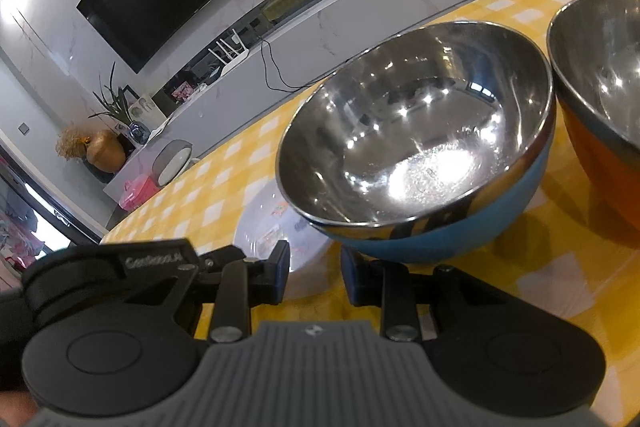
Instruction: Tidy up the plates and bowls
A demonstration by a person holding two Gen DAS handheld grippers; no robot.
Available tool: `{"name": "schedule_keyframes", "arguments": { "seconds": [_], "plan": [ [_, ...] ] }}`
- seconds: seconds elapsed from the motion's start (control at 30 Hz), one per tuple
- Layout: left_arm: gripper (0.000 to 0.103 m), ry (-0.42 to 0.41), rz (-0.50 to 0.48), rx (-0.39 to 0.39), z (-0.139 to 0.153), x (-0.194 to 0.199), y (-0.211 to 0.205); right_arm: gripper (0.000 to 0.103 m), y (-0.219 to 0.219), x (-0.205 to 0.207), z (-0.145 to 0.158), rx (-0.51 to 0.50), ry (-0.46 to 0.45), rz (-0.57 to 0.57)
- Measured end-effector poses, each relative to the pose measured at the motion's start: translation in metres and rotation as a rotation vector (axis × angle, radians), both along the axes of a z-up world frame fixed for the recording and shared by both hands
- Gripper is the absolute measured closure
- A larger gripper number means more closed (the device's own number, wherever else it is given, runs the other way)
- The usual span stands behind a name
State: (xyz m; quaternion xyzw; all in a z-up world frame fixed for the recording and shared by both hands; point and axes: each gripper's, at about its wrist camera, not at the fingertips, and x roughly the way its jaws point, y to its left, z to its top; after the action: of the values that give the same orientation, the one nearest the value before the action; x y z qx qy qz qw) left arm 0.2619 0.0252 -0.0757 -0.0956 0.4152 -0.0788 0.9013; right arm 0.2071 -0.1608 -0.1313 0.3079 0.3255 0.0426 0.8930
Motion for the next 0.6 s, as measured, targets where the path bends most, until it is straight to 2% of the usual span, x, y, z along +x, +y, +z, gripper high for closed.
{"name": "schedule_keyframes", "arguments": {
  "seconds": [0.13,0.27,0.4,0.47,0.5,0.53,0.6],
  "plan": [
    [0.103,0.020,-0.016,0.000,0.004,-0.007,0.005,0.076,0.002,-0.001,0.001,-0.018,0.001,0.003],
    [0.103,0.033,-0.022,0.033,0.005,-0.012,0.007,0.091,0.007,-0.001,0.002,-0.070,0.014,0.007],
    [0.102,0.032,-0.022,0.035,0.006,-0.013,0.007,0.094,0.011,-0.002,0.004,-0.107,0.029,0.025],
    [0.086,0.009,-0.007,0.031,0.009,-0.014,0.008,0.095,0.013,-0.003,0.007,-0.119,0.042,0.035],
    [0.072,0.002,-0.011,0.025,0.010,-0.013,0.007,0.097,0.012,-0.003,0.007,-0.112,0.051,0.040],
    [0.063,-0.002,-0.016,0.020,0.011,-0.012,0.007,0.099,0.012,-0.003,0.007,-0.103,0.060,0.048],
    [0.063,0.008,-0.033,0.025,0.010,-0.011,0.004,0.103,0.010,-0.003,0.008,-0.086,0.073,0.064]
  ]
}}
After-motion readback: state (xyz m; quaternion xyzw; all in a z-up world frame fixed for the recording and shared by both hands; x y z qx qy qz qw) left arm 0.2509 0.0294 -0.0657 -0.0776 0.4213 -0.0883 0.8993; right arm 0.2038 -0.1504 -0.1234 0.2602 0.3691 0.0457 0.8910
